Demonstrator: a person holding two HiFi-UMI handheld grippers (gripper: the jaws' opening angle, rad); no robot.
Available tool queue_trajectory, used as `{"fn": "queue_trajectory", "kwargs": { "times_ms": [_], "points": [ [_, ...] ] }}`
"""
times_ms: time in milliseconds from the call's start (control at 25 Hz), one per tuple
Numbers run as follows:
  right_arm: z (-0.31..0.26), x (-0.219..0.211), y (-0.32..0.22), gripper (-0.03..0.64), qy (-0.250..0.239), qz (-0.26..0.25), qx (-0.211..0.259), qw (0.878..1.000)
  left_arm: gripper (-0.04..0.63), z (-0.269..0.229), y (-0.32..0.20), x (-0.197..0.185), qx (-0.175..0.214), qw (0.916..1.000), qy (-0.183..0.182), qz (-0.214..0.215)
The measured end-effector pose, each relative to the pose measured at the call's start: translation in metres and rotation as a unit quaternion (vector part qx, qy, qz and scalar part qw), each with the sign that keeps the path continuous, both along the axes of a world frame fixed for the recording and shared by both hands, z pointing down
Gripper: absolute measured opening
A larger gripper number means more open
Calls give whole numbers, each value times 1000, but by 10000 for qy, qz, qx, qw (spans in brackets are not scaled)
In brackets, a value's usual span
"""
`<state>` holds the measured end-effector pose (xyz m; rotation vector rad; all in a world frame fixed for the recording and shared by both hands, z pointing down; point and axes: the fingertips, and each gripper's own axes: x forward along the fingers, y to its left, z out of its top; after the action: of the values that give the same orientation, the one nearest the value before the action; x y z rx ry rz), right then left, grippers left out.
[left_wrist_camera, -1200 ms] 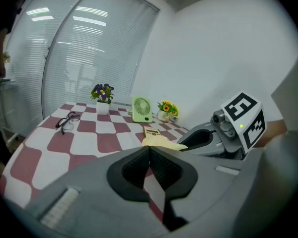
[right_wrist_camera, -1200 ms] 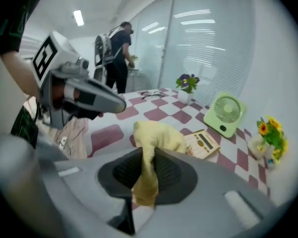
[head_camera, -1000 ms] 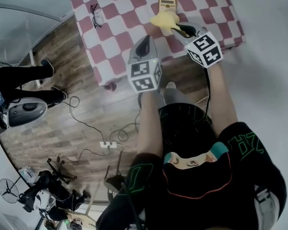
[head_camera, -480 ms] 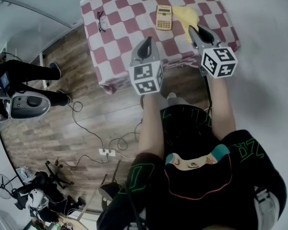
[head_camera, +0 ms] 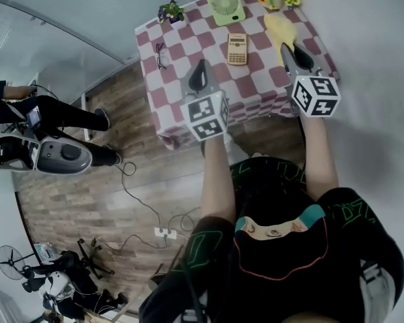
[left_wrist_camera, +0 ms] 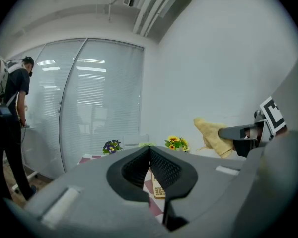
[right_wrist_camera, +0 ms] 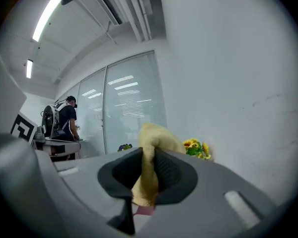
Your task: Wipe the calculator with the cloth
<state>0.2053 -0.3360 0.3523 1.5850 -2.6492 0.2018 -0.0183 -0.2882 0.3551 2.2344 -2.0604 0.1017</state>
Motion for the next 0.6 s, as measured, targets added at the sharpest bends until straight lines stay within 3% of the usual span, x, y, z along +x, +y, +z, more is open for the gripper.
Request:
{"fn": "queue_trajectory", "kwargs": {
  "times_ms": [600],
  "points": [
    [-31, -4, -9, 64, 197, -170, 453, 9986, 9, -31, -12, -4, 418, 9990, -137, -88]
  ]
}}
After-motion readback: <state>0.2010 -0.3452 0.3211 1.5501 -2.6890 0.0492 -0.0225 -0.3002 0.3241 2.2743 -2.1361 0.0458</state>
